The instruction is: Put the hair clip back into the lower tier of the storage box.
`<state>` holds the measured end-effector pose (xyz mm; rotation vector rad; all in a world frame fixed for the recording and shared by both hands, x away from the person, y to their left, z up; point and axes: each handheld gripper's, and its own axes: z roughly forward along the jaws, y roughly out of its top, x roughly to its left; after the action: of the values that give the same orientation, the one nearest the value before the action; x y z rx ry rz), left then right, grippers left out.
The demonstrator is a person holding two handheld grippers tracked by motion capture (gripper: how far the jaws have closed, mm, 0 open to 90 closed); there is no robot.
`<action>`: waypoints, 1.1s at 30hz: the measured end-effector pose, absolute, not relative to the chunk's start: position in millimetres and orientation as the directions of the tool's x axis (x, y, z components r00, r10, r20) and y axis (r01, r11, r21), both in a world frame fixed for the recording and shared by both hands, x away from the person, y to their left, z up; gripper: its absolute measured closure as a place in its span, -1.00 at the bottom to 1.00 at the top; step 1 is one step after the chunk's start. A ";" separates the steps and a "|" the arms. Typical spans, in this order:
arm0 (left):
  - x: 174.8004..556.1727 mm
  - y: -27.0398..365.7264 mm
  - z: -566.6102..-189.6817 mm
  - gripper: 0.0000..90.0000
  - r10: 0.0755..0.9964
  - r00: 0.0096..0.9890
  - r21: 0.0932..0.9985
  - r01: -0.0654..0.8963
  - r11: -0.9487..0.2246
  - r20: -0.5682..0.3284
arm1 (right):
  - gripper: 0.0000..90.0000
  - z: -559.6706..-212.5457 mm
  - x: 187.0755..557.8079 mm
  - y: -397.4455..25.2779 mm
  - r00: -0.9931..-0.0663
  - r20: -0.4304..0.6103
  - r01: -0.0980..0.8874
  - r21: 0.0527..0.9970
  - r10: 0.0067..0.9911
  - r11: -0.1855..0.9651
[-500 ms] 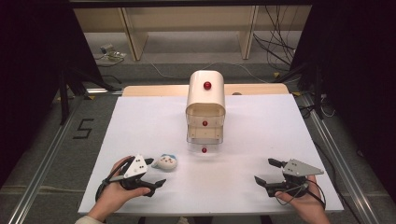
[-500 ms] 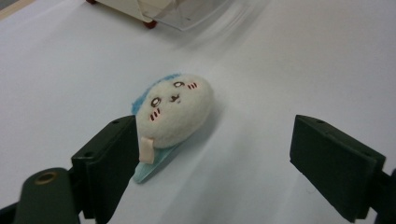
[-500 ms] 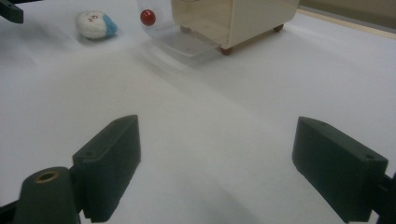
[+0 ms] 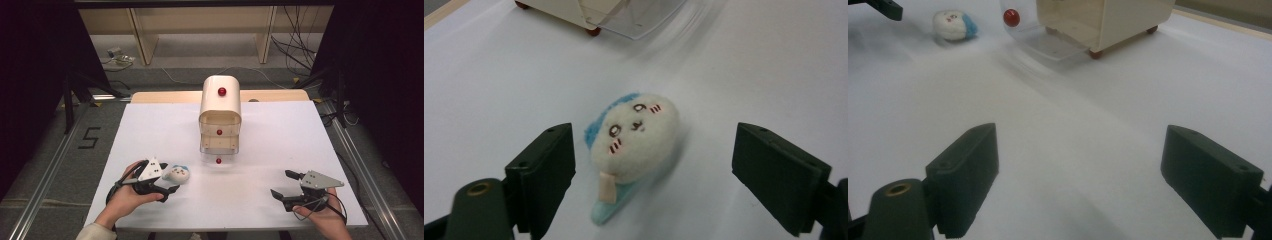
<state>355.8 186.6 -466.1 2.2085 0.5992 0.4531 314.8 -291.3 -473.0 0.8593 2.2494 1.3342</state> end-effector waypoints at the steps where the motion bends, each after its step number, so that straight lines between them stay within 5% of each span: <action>1: 355.8 186.6 -466.1 -0.59 0.552 0.825 0.769 0.271 -0.579 0.125 | -0.64 -472.9 314.9 -291.6 -0.738 -0.018 0.308 0.881 0.674 0.360; 12: 386.5 181.5 -481.6 -0.54 0.502 0.858 0.731 0.274 -0.626 0.109 | -0.64 -473.2 315.2 -291.6 -0.739 -0.017 0.311 0.878 0.674 0.363; 33: 395.0 178.1 -491.9 -0.10 0.474 0.878 0.697 0.298 -0.652 0.069 | -0.64 -473.6 315.4 -291.6 -0.742 -0.012 0.311 0.879 0.670 0.361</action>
<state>395.0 178.1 -491.9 2.3242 0.5529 0.3183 315.4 -291.6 -473.6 0.8591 2.2589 1.3379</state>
